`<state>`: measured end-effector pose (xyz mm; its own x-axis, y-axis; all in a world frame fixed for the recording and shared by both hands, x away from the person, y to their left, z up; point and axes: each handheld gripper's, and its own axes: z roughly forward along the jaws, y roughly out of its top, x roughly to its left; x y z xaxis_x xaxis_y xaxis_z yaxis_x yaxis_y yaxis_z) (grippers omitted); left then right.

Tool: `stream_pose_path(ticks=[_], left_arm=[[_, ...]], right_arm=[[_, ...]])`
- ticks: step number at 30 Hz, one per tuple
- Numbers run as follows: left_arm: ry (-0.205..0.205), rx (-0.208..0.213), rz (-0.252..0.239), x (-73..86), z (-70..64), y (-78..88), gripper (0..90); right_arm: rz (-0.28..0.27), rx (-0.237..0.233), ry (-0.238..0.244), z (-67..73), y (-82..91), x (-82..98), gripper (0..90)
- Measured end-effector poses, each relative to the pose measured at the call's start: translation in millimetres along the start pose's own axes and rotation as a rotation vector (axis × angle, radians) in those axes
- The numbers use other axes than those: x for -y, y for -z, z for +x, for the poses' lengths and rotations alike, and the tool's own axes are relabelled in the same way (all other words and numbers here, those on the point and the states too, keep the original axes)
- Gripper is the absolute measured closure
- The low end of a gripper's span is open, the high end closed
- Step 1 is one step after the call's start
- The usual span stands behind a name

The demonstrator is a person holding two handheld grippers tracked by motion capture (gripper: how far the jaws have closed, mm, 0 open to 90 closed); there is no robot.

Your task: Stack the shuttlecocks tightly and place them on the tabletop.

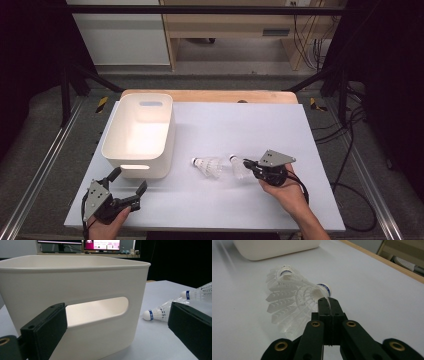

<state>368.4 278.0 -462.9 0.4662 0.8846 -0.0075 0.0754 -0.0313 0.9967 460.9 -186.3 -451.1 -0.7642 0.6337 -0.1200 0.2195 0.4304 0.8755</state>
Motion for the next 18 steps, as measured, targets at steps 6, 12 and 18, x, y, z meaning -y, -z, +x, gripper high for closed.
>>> stream_pose_path(ticks=[6,12,18], left_arm=[[-0.005,-0.004,0.001,0.0,0.5,0.6,2.3],[-0.001,0.000,0.000,-0.2,0.4,0.0,2.2],[-0.009,0.002,-0.001,-0.8,-1.1,-0.9,2.2]], right_arm=[[0.006,-0.021,0.007,3.7,-2.7,0.8,90.0],[0.006,-0.043,0.016,8.1,-5.2,1.8,90.0],[-0.008,-0.062,0.035,11.4,-9.6,0.6,90.0]])
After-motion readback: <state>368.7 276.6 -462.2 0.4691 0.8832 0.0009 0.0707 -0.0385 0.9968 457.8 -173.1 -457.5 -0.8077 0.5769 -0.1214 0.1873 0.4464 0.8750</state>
